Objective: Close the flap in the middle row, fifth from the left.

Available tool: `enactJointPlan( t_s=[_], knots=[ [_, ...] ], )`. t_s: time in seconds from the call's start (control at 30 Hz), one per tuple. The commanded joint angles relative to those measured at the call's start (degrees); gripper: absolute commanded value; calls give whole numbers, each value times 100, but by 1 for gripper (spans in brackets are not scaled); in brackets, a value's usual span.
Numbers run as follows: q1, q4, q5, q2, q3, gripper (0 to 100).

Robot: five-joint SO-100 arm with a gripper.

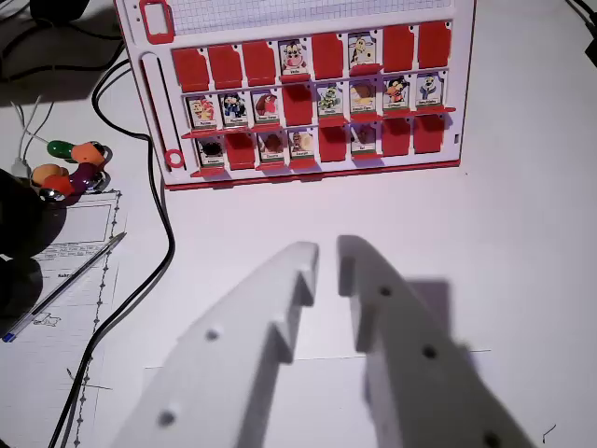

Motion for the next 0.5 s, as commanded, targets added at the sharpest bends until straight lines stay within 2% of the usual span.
enactJointPlan(
  t_s=[0.0,0.2,0.47],
  knots=[
    [0,35,149,-352,-264,2],
    [9,26,167,-466,-334,2],
    [35,308,352,-1274,-1046,2]
  ],
)
